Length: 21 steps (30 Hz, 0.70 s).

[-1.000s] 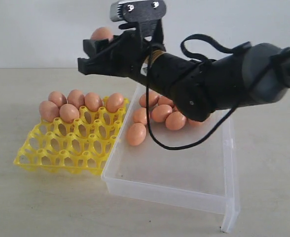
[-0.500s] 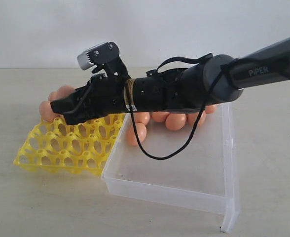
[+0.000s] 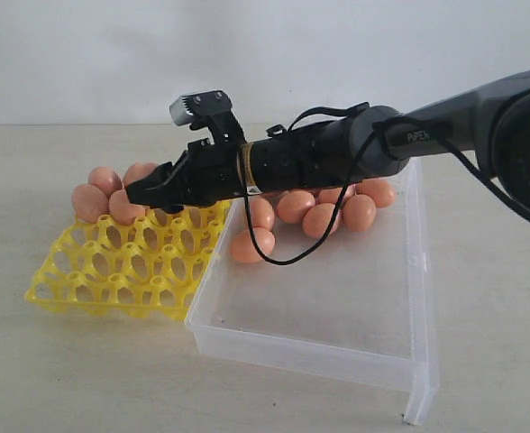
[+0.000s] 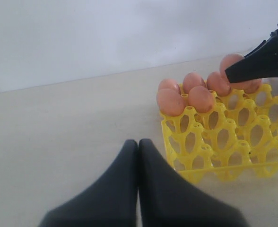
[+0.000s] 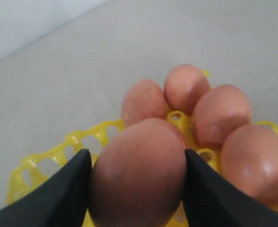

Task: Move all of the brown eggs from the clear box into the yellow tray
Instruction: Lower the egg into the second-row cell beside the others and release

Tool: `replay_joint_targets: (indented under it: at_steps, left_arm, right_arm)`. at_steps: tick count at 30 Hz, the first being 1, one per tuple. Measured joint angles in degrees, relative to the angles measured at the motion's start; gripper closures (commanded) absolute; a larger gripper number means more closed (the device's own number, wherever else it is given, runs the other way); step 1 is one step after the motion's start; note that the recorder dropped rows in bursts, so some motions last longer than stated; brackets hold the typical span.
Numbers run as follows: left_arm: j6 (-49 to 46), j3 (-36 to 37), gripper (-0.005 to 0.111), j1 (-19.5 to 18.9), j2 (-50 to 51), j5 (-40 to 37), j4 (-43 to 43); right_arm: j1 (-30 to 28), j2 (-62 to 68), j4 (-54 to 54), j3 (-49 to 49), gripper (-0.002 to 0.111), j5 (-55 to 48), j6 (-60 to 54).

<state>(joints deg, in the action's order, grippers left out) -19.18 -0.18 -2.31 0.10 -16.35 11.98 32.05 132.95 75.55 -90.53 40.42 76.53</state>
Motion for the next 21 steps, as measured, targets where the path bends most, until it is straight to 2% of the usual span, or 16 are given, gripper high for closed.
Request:
replay_joint_targets:
  at_steps: [4,12,21]
  left_arm:
    - [0.00,0.00,0.111,0.00,0.00,0.00,0.00]
    - [0.00,0.00,0.111,0.00,0.00,0.00,0.00]
    - [0.00,0.00,0.111,0.00,0.00,0.00,0.00]
  right_arm:
    - [0.00,0.62,0.00,0.00,0.109,-4.31,-3.17]
    - [0.32,1.37,-2.62,-0.38,0.109,-5.07,-12.88]
    - [1.73,3.79,-5.38,-1.77,0.109,-7.62,-15.82]
